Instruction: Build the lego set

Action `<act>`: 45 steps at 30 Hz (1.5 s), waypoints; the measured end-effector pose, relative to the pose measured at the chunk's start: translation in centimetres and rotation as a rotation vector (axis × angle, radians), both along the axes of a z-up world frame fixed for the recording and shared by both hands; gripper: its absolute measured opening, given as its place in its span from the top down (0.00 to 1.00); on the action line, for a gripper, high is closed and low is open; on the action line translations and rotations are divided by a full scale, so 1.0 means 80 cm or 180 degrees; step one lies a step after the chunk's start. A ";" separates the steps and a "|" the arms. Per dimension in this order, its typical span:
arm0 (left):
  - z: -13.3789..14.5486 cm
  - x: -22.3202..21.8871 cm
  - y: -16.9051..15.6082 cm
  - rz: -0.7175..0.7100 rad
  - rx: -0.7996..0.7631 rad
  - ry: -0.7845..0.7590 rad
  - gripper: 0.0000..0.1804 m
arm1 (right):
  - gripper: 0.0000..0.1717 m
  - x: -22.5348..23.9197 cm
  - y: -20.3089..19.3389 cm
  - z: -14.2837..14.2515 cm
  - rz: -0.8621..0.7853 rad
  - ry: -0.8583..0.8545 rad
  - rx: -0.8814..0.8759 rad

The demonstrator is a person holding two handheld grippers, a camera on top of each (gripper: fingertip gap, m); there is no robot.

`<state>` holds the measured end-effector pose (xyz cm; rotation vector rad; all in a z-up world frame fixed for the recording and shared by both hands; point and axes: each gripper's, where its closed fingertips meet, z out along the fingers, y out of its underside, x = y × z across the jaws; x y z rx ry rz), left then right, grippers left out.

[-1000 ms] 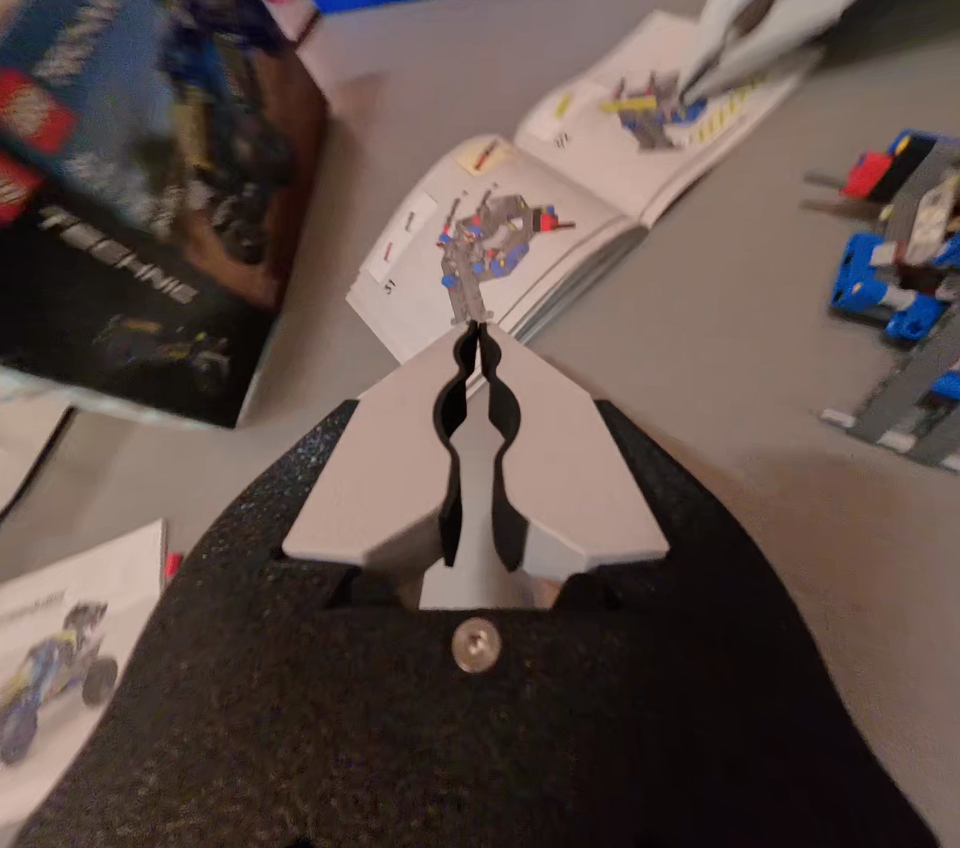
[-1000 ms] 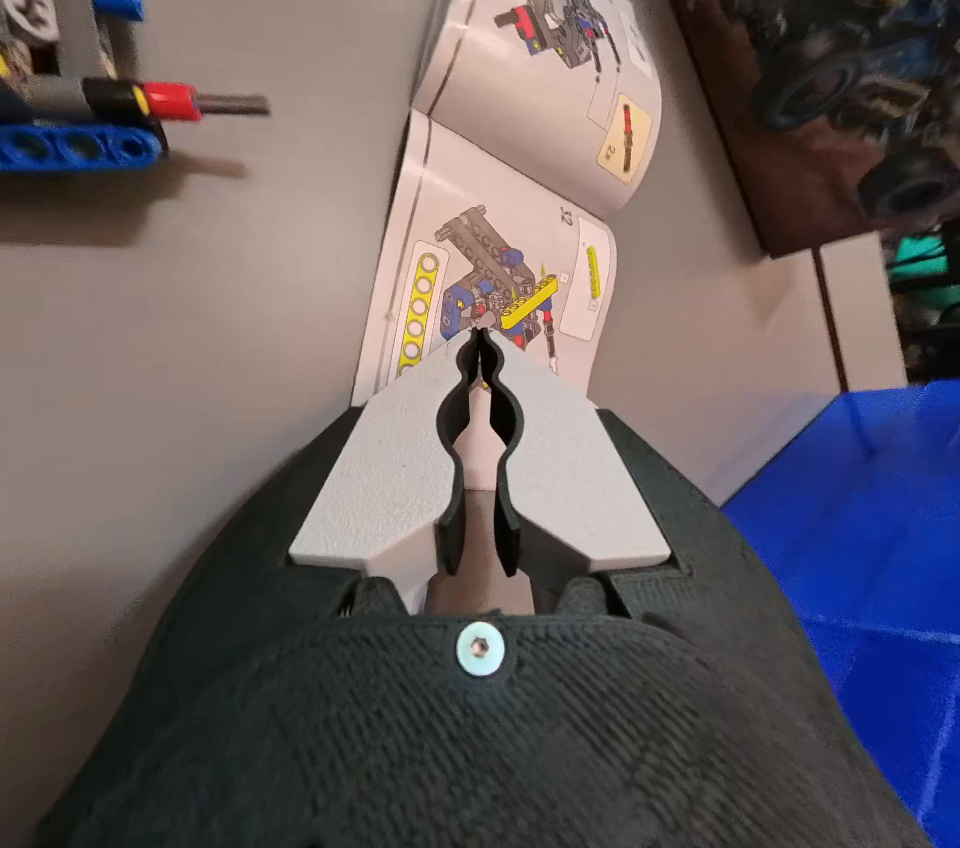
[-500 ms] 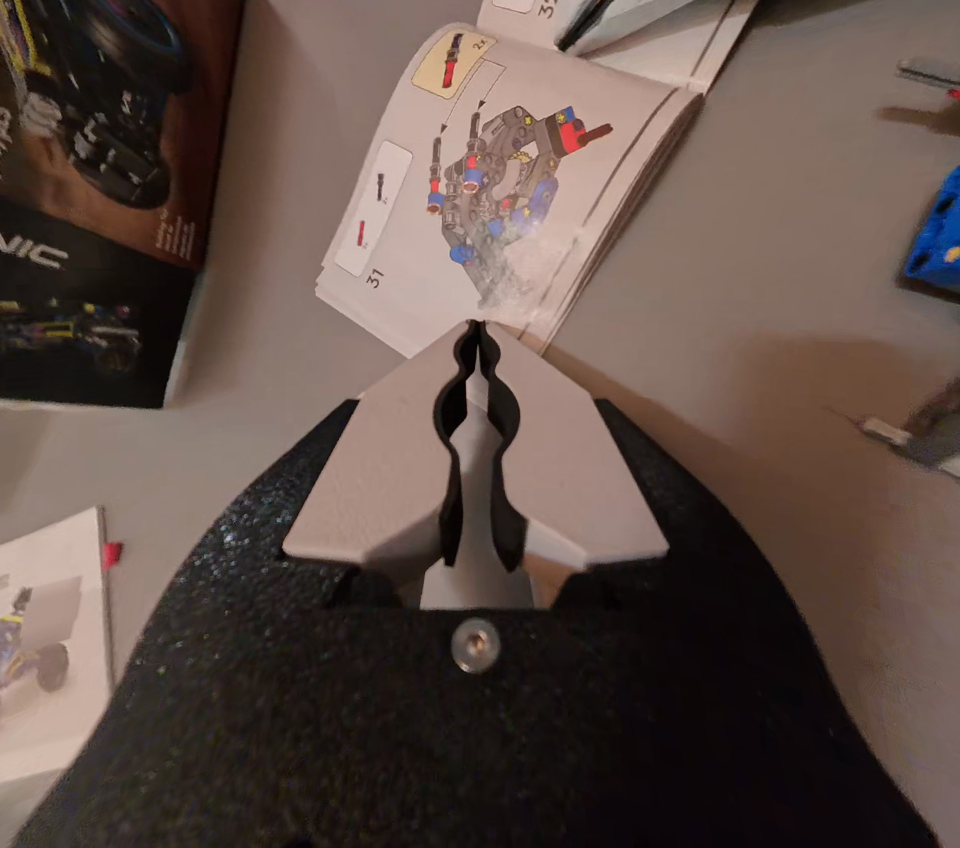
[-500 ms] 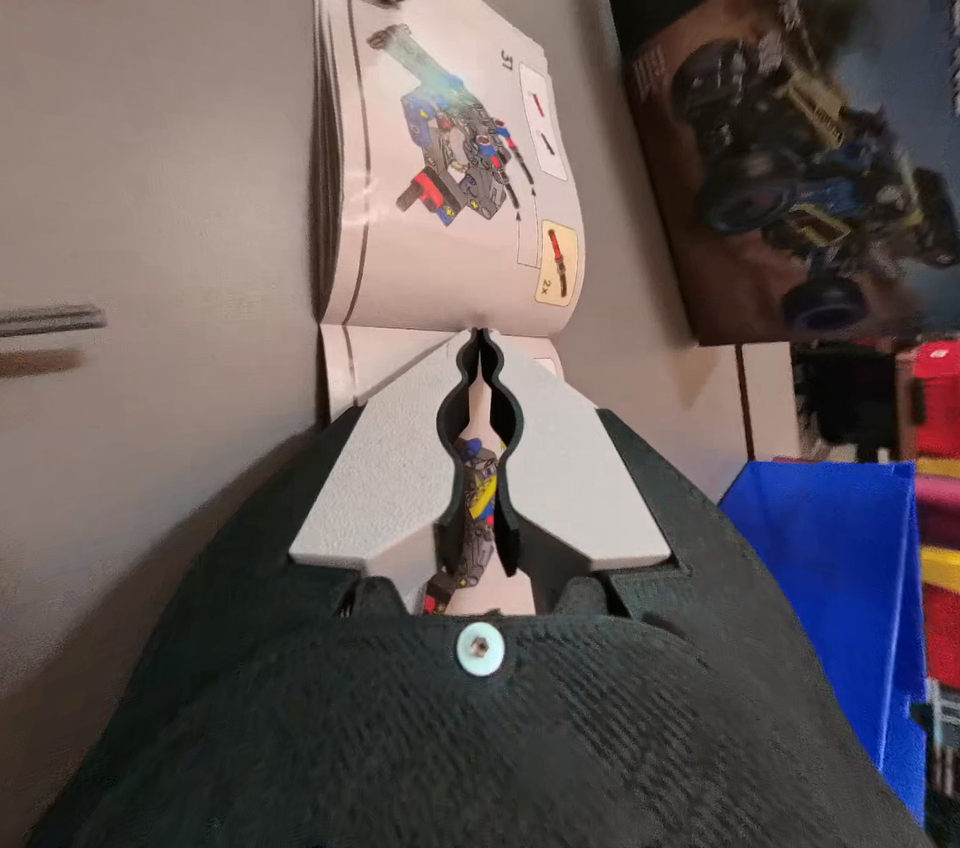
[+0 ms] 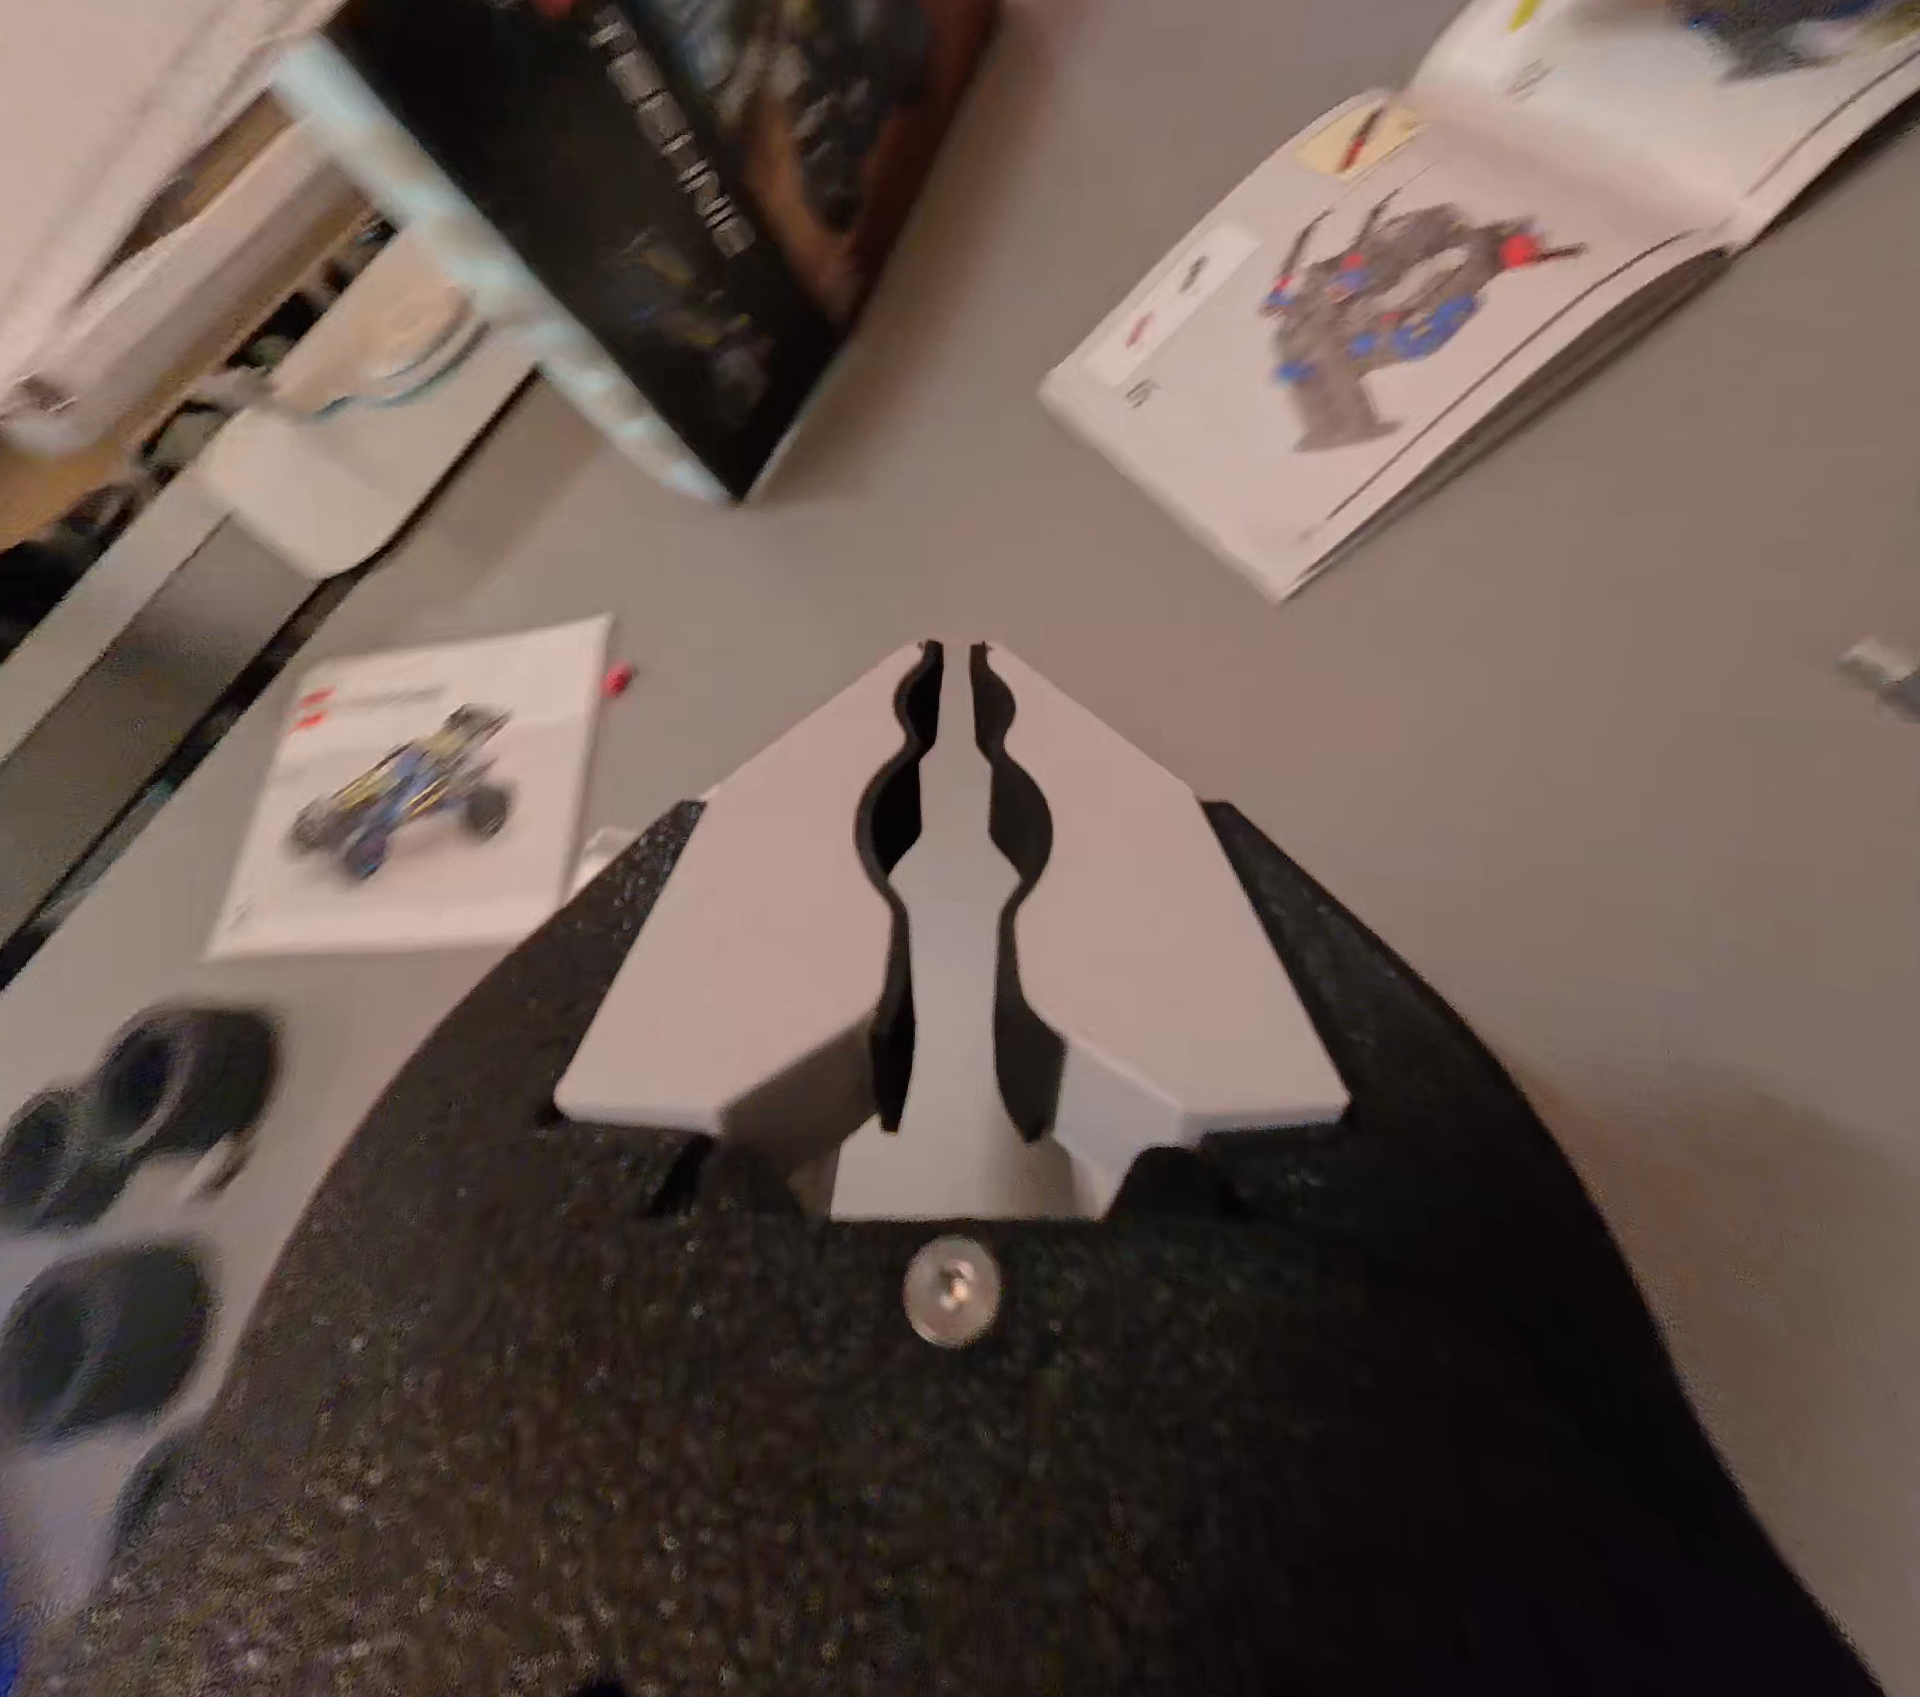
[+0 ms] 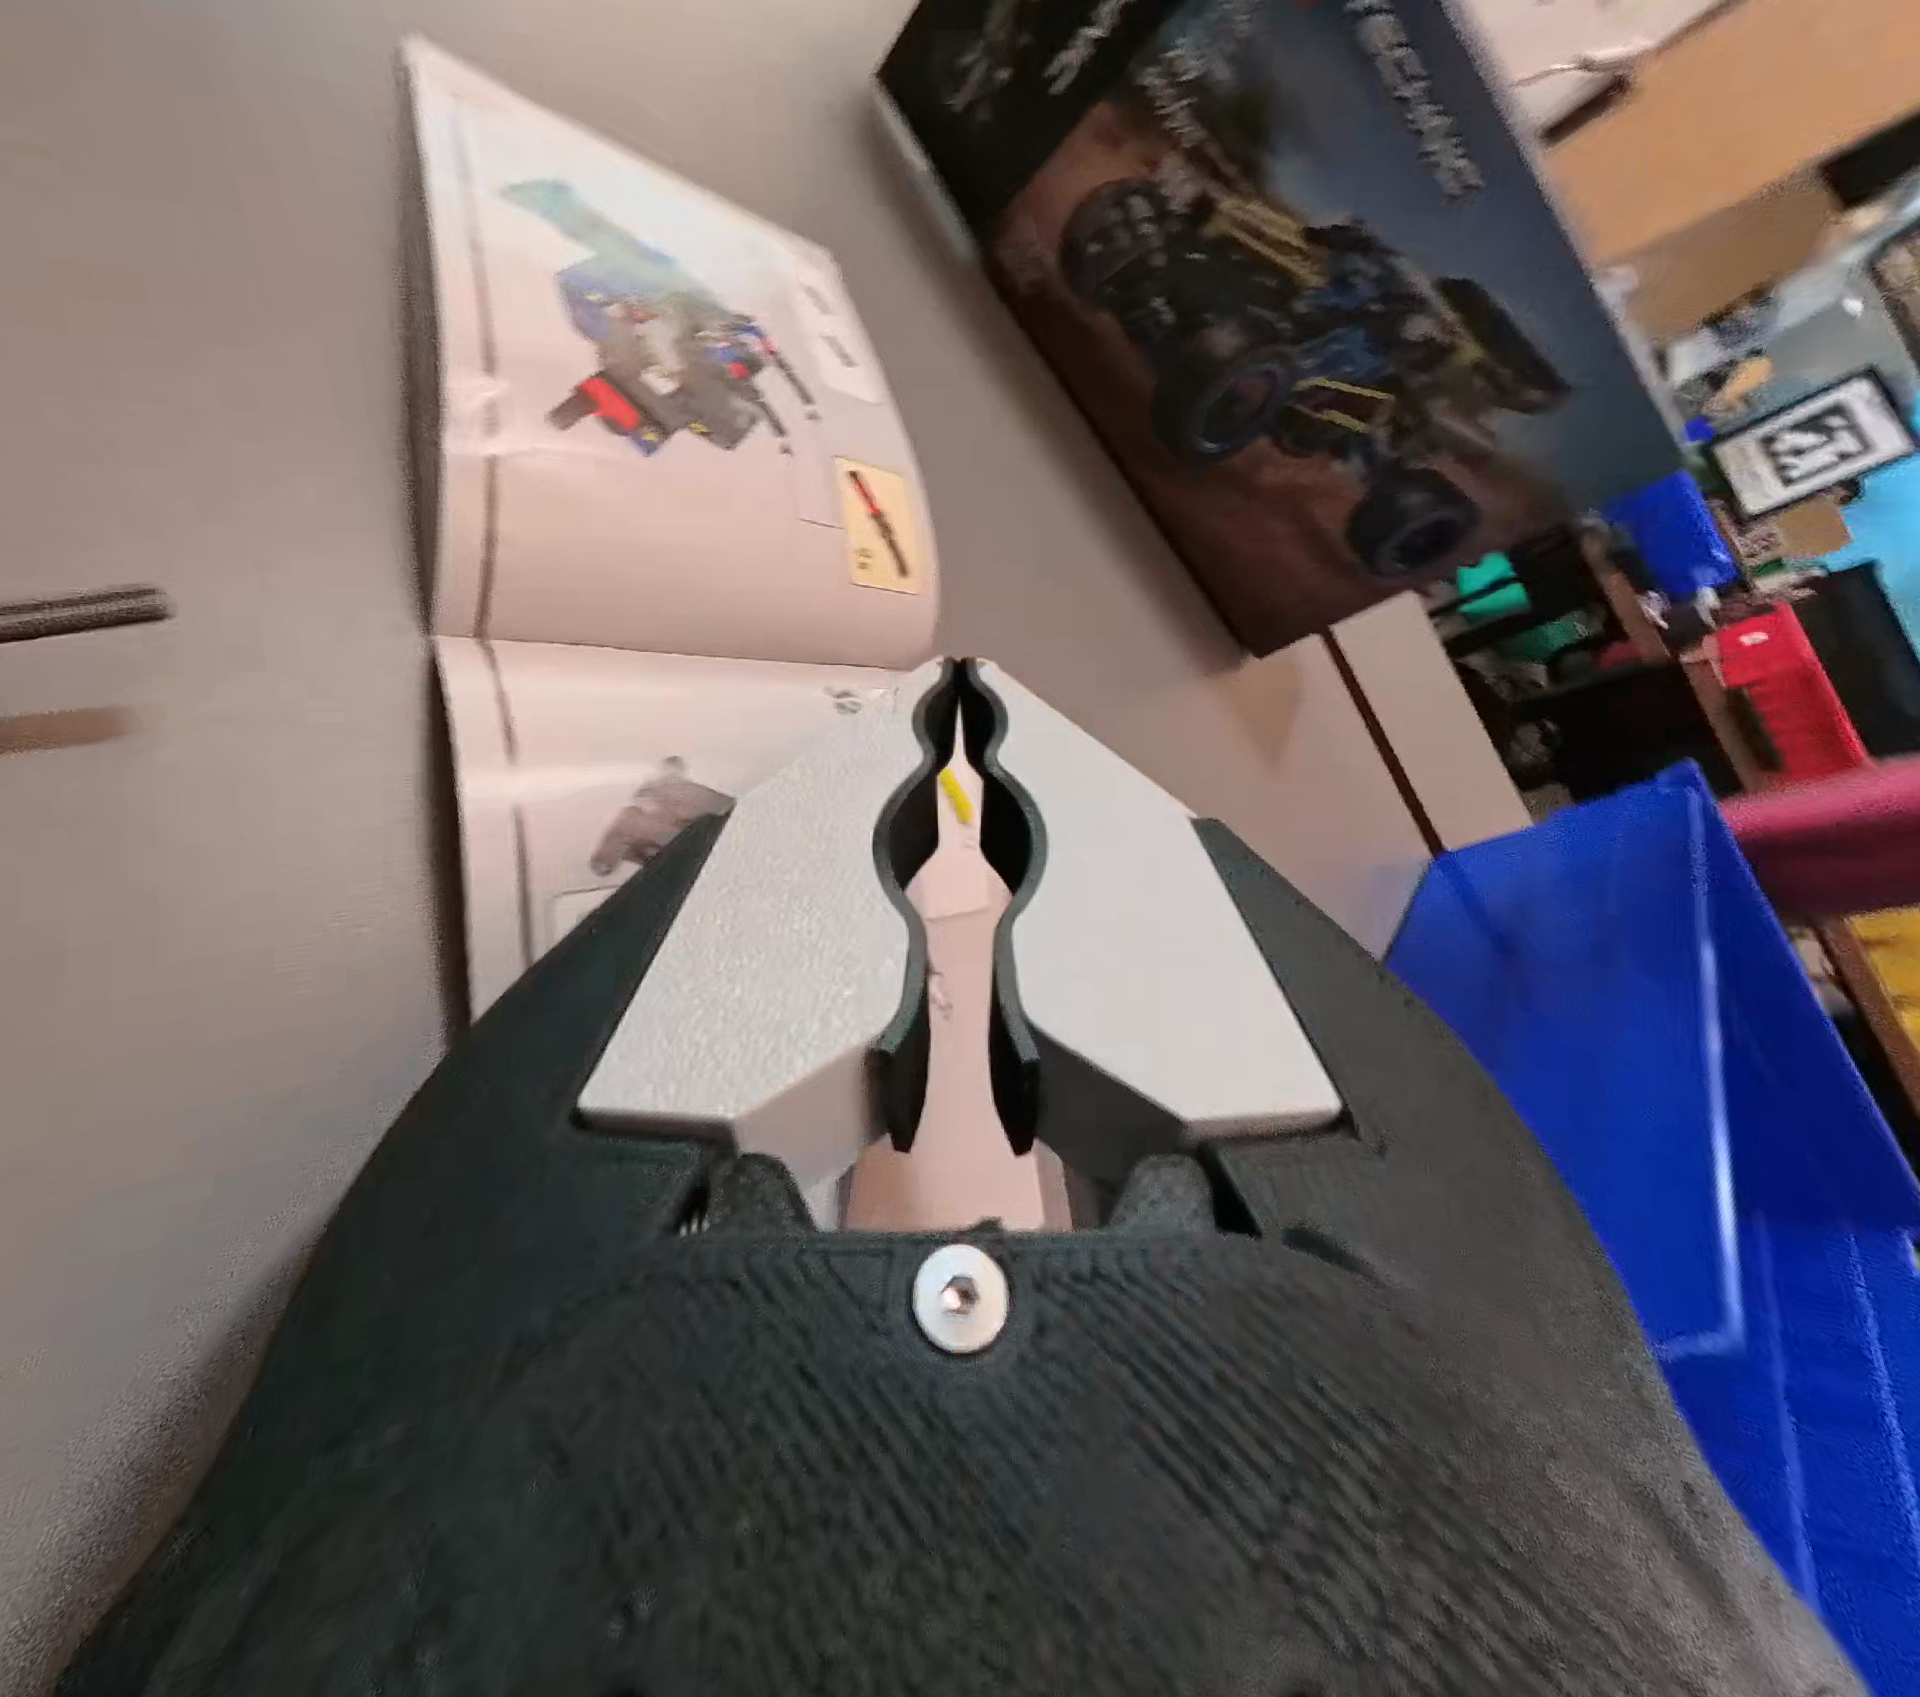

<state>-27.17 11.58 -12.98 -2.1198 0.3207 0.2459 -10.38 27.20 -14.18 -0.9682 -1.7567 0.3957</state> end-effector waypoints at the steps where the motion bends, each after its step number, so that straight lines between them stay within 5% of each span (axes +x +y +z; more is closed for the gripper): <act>1: 0.006 -0.021 -0.016 0.0146 -0.0025 0.0079 0.98 | 1.00 0.003 0.007 0.008 -0.0064 0.0141 -0.0012; 6: -0.003 -0.137 -0.127 0.0909 -0.0765 0.0053 0.98 | 1.00 0.020 0.035 0.049 -0.0473 0.0842 0.0010; 11: -0.038 -0.143 -0.167 0.0347 -0.1058 0.0025 0.94 | 1.00 0.024 0.033 0.054 -0.0415 0.0979 0.0021; 18: -0.054 -0.163 -0.135 0.0271 -0.1202 0.0042 0.92 | 1.00 0.018 0.024 0.048 -0.0269 0.0919 -0.0026; 26: -0.064 -0.164 -0.111 0.0827 -0.1425 -0.0926 0.88 | 1.00 0.020 0.019 0.053 -0.0216 0.0991 -0.0079; 30: -0.072 -0.168 -0.113 0.1027 -0.1585 -0.0735 1.00 | 1.00 0.020 0.019 0.052 -0.0187 0.0975 -0.0100; 36: -0.071 -0.166 -0.106 0.0948 -0.1488 -0.0319 1.00 | 1.00 0.016 0.015 0.052 -0.0147 0.0953 -0.0143; 42: -0.022 -0.141 -0.089 0.0734 -0.0935 -0.0039 1.00 | 1.00 0.013 0.009 0.045 -0.0078 0.0850 -0.0136; 45: -0.009 -0.096 -0.074 0.0408 -0.0674 -0.0275 1.00 | 1.00 0.012 0.008 0.045 -0.0067 0.0844 -0.0116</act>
